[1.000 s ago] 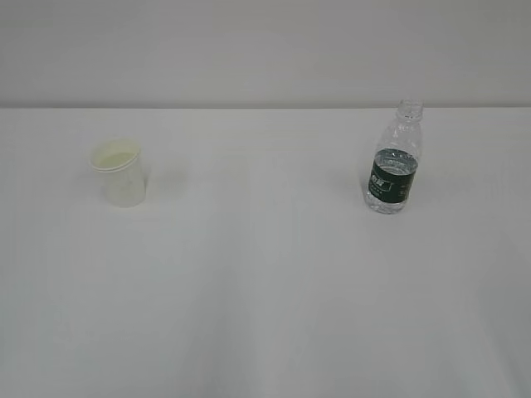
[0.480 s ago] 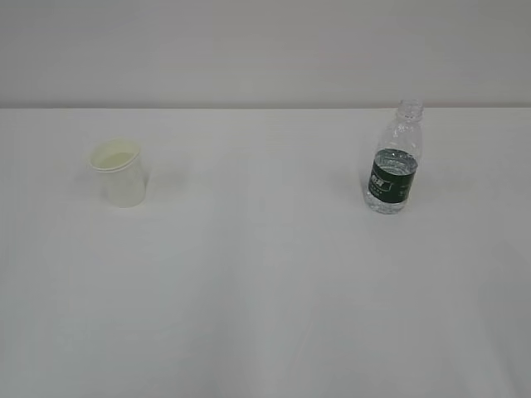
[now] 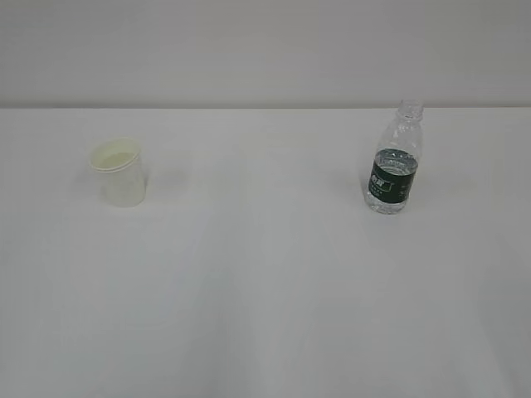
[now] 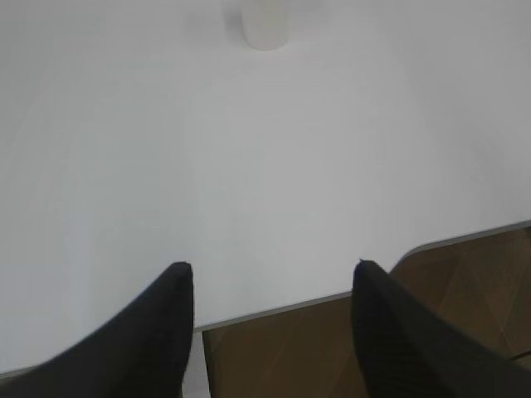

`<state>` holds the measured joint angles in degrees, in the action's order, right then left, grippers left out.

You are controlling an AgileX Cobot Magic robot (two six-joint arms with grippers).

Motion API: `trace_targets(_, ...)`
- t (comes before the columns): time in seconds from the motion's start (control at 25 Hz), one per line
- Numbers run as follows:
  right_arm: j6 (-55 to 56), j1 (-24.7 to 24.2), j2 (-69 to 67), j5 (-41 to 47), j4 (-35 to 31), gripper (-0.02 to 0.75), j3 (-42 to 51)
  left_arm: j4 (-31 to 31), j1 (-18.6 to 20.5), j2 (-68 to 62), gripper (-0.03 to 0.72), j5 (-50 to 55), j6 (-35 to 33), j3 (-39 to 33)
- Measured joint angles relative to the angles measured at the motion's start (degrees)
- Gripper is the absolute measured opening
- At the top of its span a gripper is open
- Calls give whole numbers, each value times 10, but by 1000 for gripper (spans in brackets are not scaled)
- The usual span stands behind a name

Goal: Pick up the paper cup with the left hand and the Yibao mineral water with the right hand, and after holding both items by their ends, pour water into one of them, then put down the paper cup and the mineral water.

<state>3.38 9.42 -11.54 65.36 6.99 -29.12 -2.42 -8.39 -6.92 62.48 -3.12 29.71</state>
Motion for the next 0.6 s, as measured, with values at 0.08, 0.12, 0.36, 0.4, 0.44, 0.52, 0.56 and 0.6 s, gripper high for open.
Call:
trace_targets(0.08, 0, 0, 0, 0, -1, 571, 0, 0, 0, 0, 418, 0, 0, 0)
trace_targets(0.12, 0, 0, 0, 0, -1, 571, 0, 0, 0, 0, 415, 0, 0, 0)
trace_targets(0.36, 0, 0, 0, 0, -1, 571, 0, 0, 0, 0, 400, 0, 0, 0)
trace_targets(0.4, 0, 0, 0, 0, -1, 571, 0, 0, 0, 0, 400, 0, 0, 0)
trace_targets(0.44, 0, 0, 0, 0, -1, 571, 0, 0, 0, 0, 402, 0, 0, 0)
trace_targets(0.52, 0, 0, 0, 0, -1, 571, 0, 0, 0, 0, 422, 0, 0, 0)
trace_targets(0.56, 0, 0, 0, 0, -1, 571, 0, 0, 0, 0, 448, 0, 0, 0)
trace_targets(0.6, 0, 0, 0, 0, -1, 571, 0, 0, 0, 0, 483, 0, 0, 0)
